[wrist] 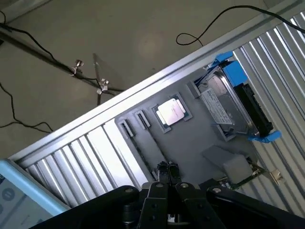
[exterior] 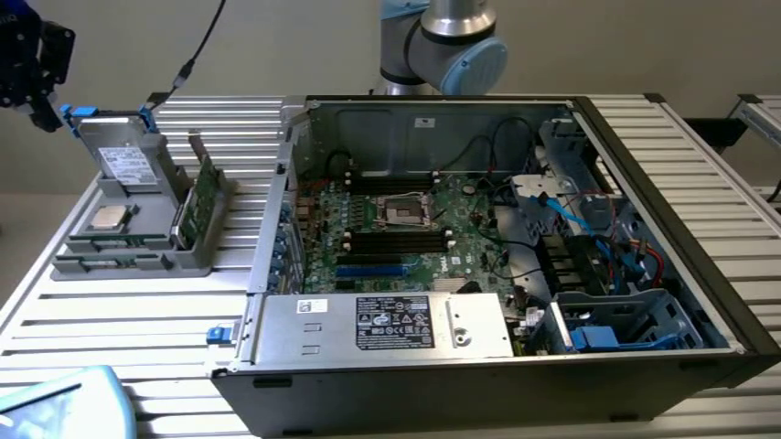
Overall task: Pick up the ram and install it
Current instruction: 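Pick up the ram and move it above insertion slot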
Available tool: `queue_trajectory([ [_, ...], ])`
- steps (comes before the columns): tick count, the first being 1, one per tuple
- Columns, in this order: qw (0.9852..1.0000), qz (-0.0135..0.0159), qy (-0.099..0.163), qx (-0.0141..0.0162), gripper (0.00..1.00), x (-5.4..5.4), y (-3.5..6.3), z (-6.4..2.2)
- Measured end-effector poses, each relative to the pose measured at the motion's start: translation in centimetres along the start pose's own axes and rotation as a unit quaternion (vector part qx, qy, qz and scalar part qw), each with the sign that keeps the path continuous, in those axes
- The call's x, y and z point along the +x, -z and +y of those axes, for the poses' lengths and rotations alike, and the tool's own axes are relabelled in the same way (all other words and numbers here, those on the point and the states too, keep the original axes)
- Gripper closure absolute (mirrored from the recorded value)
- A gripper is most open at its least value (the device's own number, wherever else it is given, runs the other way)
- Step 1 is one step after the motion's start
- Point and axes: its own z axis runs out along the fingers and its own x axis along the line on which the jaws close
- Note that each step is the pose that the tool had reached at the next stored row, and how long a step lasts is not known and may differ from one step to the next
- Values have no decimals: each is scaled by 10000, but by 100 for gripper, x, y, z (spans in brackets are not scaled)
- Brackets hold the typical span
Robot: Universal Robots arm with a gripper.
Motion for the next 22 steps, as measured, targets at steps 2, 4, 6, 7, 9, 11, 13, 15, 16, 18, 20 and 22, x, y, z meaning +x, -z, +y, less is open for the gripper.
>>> queue_trajectory([
  [2, 9998, 21, 179, 3, 89, 0, 0, 1],
  [4, 9994, 47, 354, 8, 89, 0, 0, 1],
  [6, 9986, 82, 530, 18, 89, 0, -1, 1],
  [7, 9980, 104, 622, 23, 89, 0, -1, 1],
  [9, 9968, 148, 785, 34, 89, 0, -1, 1],
  [11, 9953, 197, 948, 45, 89, 0, -1, 1],
  [13, 9935, 240, 1113, 56, 89, 0, -2, 1],
  [15, 9912, 267, 1293, 65, 89, 1, -4, 0],
  [16, 9900, 277, 1380, 69, 89, 1, -4, 0],
  [18, 9873, 292, 1557, 80, 89, 1, -6, 0],
  [20, 9842, 305, 1739, 100, 89, 0, -9, 0],
  [22, 9812, 314, 1898, 131, 89, 0, -10, 0],
])
